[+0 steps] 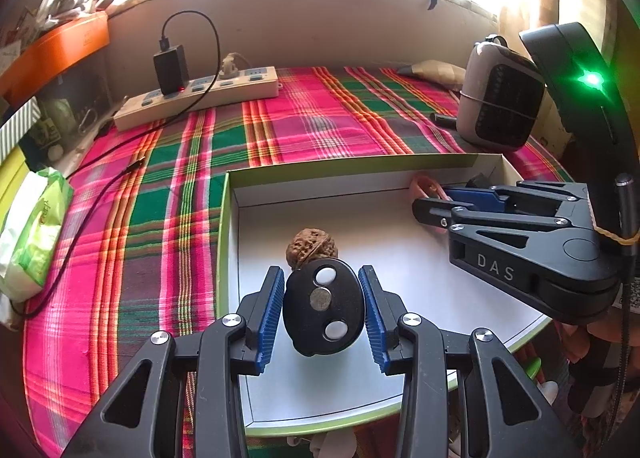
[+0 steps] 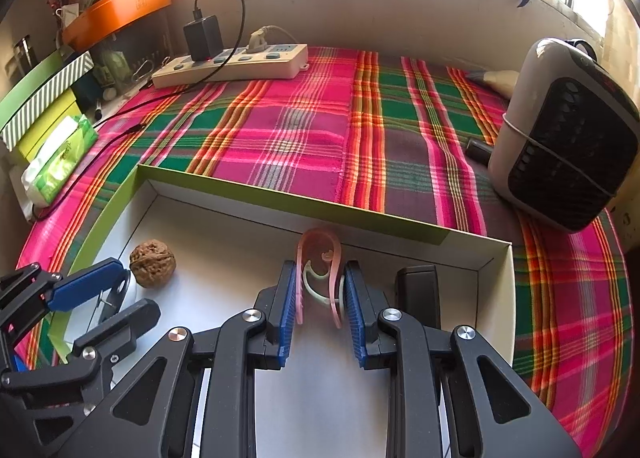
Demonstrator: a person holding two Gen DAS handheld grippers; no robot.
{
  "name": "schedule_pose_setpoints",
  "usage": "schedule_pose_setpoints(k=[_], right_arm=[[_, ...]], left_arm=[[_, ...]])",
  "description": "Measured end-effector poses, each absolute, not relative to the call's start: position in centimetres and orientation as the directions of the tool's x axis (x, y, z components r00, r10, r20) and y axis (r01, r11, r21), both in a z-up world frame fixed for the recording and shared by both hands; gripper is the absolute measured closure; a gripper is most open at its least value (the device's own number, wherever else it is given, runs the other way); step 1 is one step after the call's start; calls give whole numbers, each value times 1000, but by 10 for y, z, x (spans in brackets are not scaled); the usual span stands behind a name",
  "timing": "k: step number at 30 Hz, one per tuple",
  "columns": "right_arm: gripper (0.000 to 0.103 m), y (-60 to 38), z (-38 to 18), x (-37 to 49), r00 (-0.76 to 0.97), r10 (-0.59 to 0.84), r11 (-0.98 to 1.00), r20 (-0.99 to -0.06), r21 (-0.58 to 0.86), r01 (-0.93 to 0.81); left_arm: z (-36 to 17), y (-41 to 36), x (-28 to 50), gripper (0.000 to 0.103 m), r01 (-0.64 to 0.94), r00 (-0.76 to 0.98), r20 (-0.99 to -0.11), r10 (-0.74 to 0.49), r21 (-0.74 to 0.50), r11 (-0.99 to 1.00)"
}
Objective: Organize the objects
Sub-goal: 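Lower and release the black remote and pink clip into the box with both grippers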
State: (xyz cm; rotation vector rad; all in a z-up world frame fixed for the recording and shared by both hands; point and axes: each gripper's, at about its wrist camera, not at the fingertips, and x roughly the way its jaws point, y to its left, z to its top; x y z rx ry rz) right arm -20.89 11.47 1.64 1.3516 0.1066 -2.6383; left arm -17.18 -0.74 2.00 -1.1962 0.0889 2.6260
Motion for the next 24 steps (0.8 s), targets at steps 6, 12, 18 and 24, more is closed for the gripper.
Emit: schedule_pose_setpoints(k=[6,12,18,24], right_arm=[[78,114,16,-210,-573,-121,-982,-811,12,190],[78,114,16,-210,-576,-117,-982,-809,9,187],[78,114,16,-210,-577,-111,-984,-809,7,180],[68,115,16,-210,-578,-116,-985,-808,17,174]], left_arm=[[18,-5,-172,67,-255,-627,-753,198,-42,-966],[18,-5,-172,67,-254,-627,-754,197,-41,-966],[19,-5,-172,67,-254,-627,-754,197,-41,-966],[19,-5,-172,67,-255,-626,-755,197,-41,-966]])
